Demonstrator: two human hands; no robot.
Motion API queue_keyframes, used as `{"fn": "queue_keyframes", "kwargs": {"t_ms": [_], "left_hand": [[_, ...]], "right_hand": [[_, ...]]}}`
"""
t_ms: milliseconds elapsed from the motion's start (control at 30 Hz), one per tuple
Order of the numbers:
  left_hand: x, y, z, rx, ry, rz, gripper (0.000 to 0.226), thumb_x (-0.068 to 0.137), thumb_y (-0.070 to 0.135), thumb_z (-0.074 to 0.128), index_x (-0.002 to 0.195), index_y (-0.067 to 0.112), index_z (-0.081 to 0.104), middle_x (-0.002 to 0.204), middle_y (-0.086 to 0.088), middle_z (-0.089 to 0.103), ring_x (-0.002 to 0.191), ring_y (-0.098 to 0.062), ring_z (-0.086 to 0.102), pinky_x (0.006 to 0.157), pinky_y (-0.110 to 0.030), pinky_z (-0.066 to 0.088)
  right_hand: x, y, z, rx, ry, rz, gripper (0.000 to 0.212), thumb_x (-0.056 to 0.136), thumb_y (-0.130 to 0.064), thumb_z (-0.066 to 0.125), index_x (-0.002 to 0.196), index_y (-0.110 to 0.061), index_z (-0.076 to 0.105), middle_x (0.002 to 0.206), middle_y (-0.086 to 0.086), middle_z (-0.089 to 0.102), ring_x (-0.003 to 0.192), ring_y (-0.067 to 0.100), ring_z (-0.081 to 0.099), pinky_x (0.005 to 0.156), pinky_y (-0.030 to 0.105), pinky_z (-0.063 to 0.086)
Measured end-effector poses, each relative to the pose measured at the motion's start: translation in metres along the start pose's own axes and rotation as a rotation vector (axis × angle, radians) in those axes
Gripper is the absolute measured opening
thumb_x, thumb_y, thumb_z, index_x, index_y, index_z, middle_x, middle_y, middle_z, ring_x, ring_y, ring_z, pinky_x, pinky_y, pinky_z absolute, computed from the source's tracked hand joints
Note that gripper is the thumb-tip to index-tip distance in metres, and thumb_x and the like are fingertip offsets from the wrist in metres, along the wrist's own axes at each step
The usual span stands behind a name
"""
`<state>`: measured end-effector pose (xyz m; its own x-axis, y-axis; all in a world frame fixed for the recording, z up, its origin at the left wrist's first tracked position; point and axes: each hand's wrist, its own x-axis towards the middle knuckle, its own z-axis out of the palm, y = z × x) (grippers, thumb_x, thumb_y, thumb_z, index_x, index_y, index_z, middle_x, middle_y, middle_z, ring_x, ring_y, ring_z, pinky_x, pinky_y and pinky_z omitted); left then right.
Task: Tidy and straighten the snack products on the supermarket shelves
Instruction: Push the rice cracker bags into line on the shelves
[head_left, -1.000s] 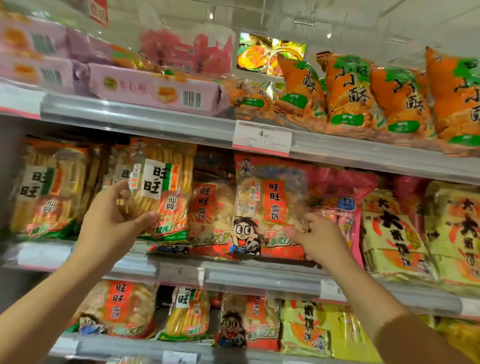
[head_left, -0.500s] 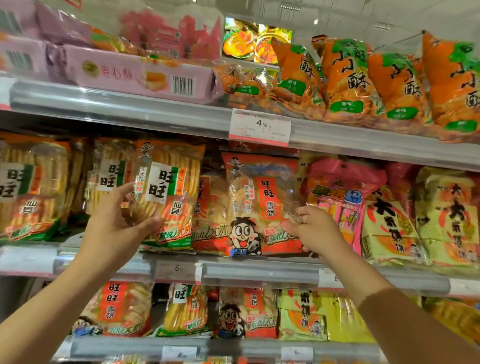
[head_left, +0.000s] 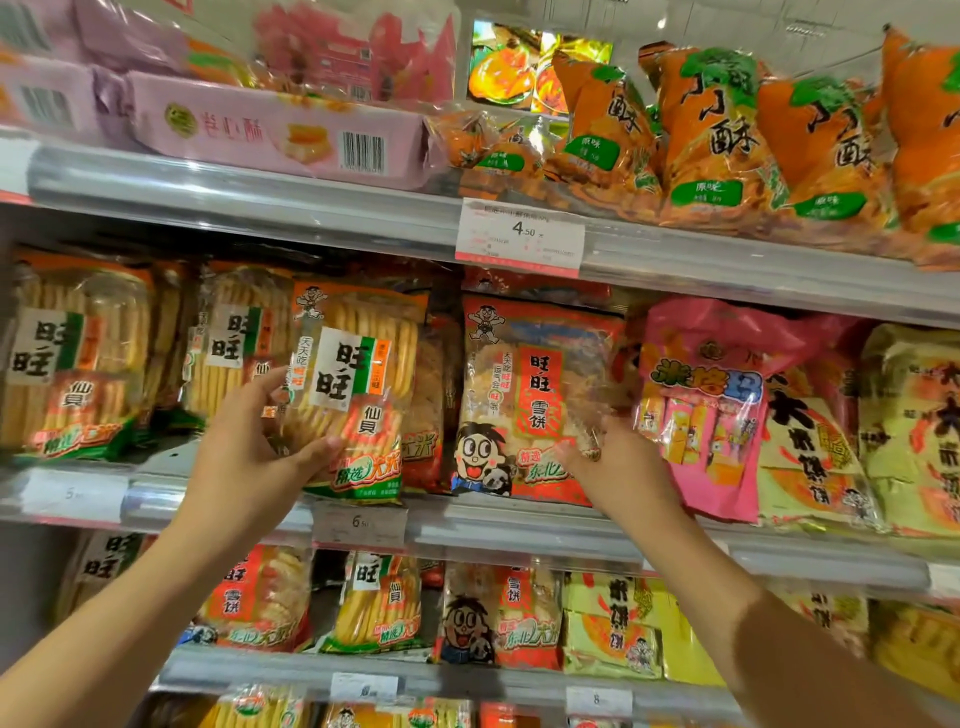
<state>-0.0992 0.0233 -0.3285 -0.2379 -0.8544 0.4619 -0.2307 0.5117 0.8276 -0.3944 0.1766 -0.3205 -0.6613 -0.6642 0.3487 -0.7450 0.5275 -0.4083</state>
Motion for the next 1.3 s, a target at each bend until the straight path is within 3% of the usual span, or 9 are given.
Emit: {"fn": "queue_keyframes", "kwargs": {"t_ms": [233,300,400,533,767,867,1000,1133,1300], "left_hand": [[-0.014,0.002,-0.001,-0.039,-0.003,-0.038,0.086,0.07,0.027,0.084,0.141,0.035,0.038,0.133,-0.003,0.053,0.11,-0.028,0.06,0.092,-0.053,0.053],[-0.022,0.004,0.001,-0.049,-0.004,-0.043,0.086,0.07,0.026,0.084,0.142,0.035,0.038,0.134,-0.002,0.053,0.112,-0.027,0.059,0.092,-0.052,0.053],[-0.034,0.007,0.004,-0.097,-0.019,-0.05,0.084,0.07,0.026,0.084,0.14,0.04,0.038,0.131,0.001,0.056,0.11,-0.022,0.061,0.088,-0.048,0.056],[-0.045,0.005,-0.008,-0.067,0.028,0.004,0.08,0.071,0.027,0.083,0.139,0.036,0.042,0.126,0.008,0.056,0.104,-0.013,0.062,0.082,-0.039,0.058],[-0.023,-0.021,-0.068,0.099,-0.016,0.108,0.091,0.067,0.052,0.076,0.145,0.026,0.037,0.125,0.009,0.047,0.113,-0.012,0.053,0.097,-0.037,0.048],[-0.001,-0.034,-0.093,0.128,-0.079,0.161,0.093,0.07,0.064,0.059,0.15,0.026,0.03,0.13,0.01,0.044,0.118,-0.009,0.048,0.102,-0.036,0.045],[0.033,-0.059,-0.114,0.214,-0.08,0.278,0.076,0.086,0.03,0.07,0.15,0.018,0.031,0.132,-0.002,0.05,0.122,-0.018,0.049,0.105,-0.033,0.04],[0.058,-0.069,-0.115,0.312,-0.061,0.362,0.073,0.086,0.023,0.072,0.148,0.016,0.035,0.132,-0.006,0.053,0.119,-0.02,0.049,0.095,-0.028,0.037],[0.065,-0.084,-0.11,0.4,-0.077,0.377,0.076,0.084,0.02,0.074,0.149,0.013,0.034,0.117,-0.009,0.059,0.101,-0.026,0.053,0.077,-0.03,0.038]], "right_hand": [[-0.026,-0.012,-0.009,-0.076,0.157,-0.096,0.079,0.089,-0.055,0.056,0.149,-0.013,0.026,0.149,0.008,0.035,0.127,0.025,0.048,0.086,0.034,0.05],[-0.045,-0.03,-0.008,0.085,0.222,-0.305,0.063,0.09,-0.052,0.054,0.141,-0.018,0.042,0.139,-0.002,0.042,0.125,0.009,0.045,0.096,0.024,0.043],[-0.069,-0.076,0.003,0.505,-0.136,-0.34,0.066,0.075,-0.073,0.048,0.13,-0.038,0.049,0.112,-0.025,0.053,0.097,-0.014,0.051,0.077,0.008,0.041],[-0.078,-0.127,0.031,0.793,-0.464,-0.242,0.053,0.064,-0.075,0.065,0.109,-0.052,0.048,0.104,-0.022,0.063,0.095,-0.003,0.063,0.084,0.029,0.054],[-0.07,-0.198,0.065,0.902,-0.318,-0.173,0.027,0.078,-0.021,0.079,0.099,-0.026,0.062,0.084,0.002,0.074,0.077,0.022,0.071,0.075,0.053,0.056],[-0.059,-0.225,0.078,0.896,-0.263,-0.129,0.026,0.079,-0.019,0.078,0.099,-0.026,0.063,0.085,0.003,0.074,0.079,0.021,0.071,0.079,0.05,0.057],[-0.05,-0.257,0.095,0.858,-0.219,-0.052,0.032,0.08,-0.021,0.079,0.106,-0.024,0.061,0.086,0.002,0.073,0.077,0.014,0.071,0.072,0.039,0.058],[-0.04,-0.279,0.108,0.754,-0.169,0.007,0.04,0.083,-0.025,0.075,0.118,-0.017,0.058,0.088,-0.007,0.068,0.077,0.006,0.066,0.063,0.022,0.049],[-0.035,-0.286,0.119,0.598,-0.177,0.029,0.047,0.087,-0.029,0.071,0.129,-0.019,0.053,0.089,-0.013,0.064,0.082,0.007,0.064,0.071,0.028,0.053]]}}
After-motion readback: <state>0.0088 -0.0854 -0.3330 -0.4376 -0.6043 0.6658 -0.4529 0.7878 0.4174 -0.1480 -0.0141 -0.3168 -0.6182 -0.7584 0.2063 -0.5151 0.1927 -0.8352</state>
